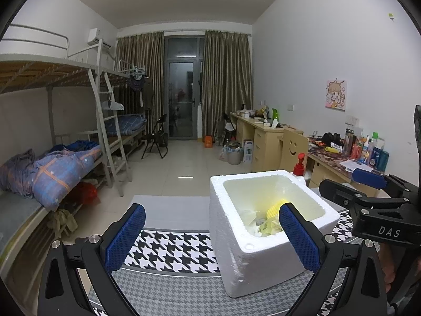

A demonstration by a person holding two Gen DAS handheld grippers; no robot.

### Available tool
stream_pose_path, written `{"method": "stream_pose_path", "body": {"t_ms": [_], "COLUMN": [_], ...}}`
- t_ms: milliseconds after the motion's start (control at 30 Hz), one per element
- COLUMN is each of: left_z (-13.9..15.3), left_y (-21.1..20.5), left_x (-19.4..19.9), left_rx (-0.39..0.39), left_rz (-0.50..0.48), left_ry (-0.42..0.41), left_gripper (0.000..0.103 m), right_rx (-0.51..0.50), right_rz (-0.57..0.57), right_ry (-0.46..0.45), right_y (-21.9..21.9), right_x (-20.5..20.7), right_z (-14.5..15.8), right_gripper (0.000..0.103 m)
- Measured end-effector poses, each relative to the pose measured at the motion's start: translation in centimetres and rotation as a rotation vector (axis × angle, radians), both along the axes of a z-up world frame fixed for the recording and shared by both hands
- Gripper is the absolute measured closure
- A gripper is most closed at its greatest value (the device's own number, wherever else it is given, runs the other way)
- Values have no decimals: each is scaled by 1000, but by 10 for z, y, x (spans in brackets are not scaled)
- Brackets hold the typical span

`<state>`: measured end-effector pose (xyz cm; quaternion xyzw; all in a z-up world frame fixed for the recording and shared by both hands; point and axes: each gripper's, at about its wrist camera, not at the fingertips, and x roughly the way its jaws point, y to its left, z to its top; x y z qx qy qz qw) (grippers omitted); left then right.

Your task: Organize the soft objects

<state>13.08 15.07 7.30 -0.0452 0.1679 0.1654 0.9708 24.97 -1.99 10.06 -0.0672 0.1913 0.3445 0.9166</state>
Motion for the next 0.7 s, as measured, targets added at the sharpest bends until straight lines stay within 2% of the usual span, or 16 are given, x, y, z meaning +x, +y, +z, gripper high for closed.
{"method": "stream_pose_path", "body": {"t_ms": [700], "left_z": [10], "left_y": [-25], "left_x": [-25], "left_rx": [28], "left_rz": [-29], "left_ry": [-30], "left_gripper": [1], "right_rx": [34], "right_rz": [-38], "right_ry": [-60], "right_y": [-32], "right_x": [-29], "right_z": [13], "right_gripper": [7]}}
